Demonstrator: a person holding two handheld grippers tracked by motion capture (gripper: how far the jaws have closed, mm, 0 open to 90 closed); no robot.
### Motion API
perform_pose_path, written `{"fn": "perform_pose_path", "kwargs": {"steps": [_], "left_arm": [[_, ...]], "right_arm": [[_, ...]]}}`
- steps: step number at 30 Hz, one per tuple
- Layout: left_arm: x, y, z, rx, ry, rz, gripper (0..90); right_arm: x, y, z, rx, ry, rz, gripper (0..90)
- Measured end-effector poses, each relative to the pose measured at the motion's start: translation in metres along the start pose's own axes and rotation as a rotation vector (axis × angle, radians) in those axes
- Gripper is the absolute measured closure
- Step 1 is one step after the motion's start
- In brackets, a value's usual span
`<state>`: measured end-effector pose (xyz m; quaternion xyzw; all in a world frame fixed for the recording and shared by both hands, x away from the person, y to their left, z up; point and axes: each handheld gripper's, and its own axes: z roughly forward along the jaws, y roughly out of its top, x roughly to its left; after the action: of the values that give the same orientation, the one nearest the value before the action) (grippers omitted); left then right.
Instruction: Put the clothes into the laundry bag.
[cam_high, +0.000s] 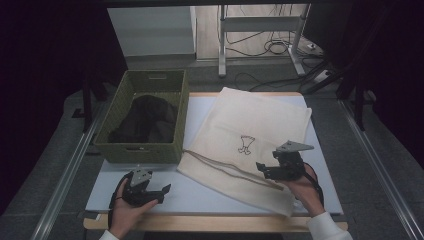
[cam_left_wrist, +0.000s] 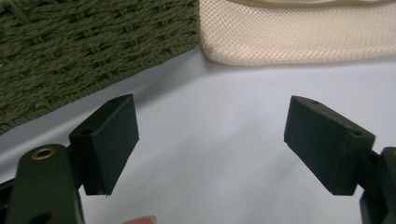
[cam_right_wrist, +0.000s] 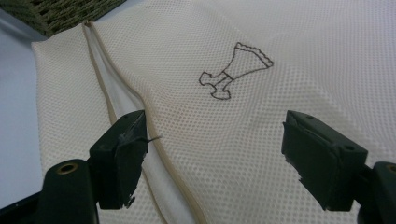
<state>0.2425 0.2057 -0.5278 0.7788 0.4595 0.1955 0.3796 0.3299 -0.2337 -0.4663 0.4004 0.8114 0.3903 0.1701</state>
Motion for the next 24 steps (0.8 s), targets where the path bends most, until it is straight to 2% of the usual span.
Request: {"fn": "perform_pose_path", "kwargs": {"steps": [3, 9, 14, 19, 24], "left_arm": [[-0.002, 0.001, 0.0, 0.0, -0.004, 0.003, 17.2], [-0.002, 0.0, 0.0, 0.007, -0.005, 0.005, 17.0], [0.001, -0.001, -0.001, 0.004, -0.005, -0.011, 17.0], [0.001, 0.0, -0.002, -0.007, -0.005, -0.03, 17.0], [-0.001, -0.001, 0.001, 0.012, -0.005, -0.028, 17.0]], "right_arm": [[0.005, 0.009, 0.005, 0.023, 0.013, -0.013, 21.6], [0.014, 0.023, 0.011, 0.025, 0.026, -0.043, 21.5], [0.02, 0.033, 0.021, 0.042, 0.032, -0.064, 19.0], [0.026, 0.046, 0.034, 0.053, 0.06, -0.101, 20.3], [0.033, 0.056, 0.043, 0.064, 0.075, -0.114, 21.0]]}}
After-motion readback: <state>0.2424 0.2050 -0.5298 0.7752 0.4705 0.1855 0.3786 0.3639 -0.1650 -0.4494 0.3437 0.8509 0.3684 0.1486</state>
